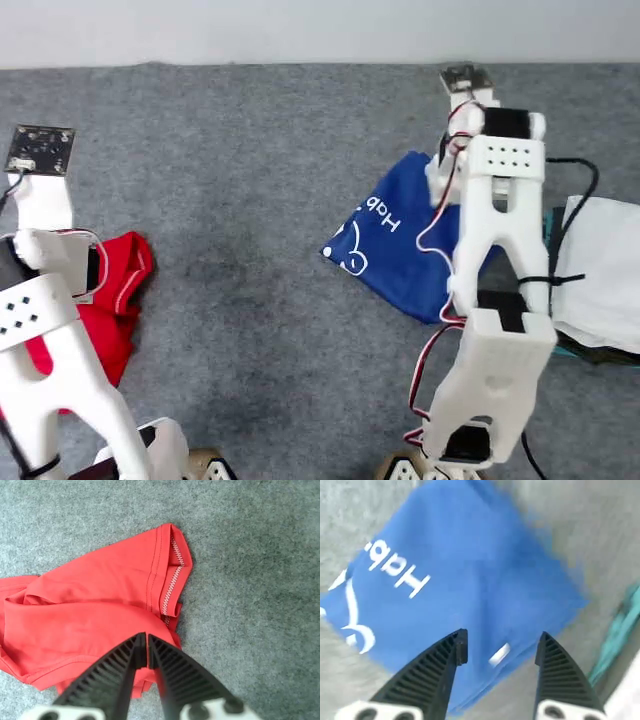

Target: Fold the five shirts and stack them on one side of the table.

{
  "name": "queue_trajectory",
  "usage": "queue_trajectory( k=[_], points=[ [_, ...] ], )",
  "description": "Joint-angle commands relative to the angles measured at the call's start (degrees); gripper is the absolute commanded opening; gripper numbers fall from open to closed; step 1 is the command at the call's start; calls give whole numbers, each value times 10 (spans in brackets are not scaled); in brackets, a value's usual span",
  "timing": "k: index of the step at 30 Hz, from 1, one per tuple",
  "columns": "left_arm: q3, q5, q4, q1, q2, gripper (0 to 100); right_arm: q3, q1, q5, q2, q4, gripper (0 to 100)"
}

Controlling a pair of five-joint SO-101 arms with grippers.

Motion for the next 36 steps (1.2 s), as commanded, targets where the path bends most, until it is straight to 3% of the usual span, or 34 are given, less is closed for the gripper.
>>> queue_trajectory(
  k=[1, 8, 12, 18, 26, 29, 36],
  points=[
    [-2, -4, 5, 2, -12, 14, -25, -14, -112, -44, 61, 224],
    [-2, -4, 4, 2, -12, 14, 11, -15, -241, -74, 90, 355],
    [-2, -4, 5, 2, -15, 14, 88, -53, -294, -133, 86, 414],
    [-2, -4, 5, 2, -17, 14, 198, -62, -358, -147, -81, 426],
    [-2, -4, 25, 2, -17, 14, 367, -61, -362, -95, -343, 426],
    [-2, -4, 25, 2, -17, 14, 396, -60, -362, -62, -386, 425],
    [-2, -4, 25, 2, -17, 14, 393, -51, -422, -3, -380, 423]
  ],
)
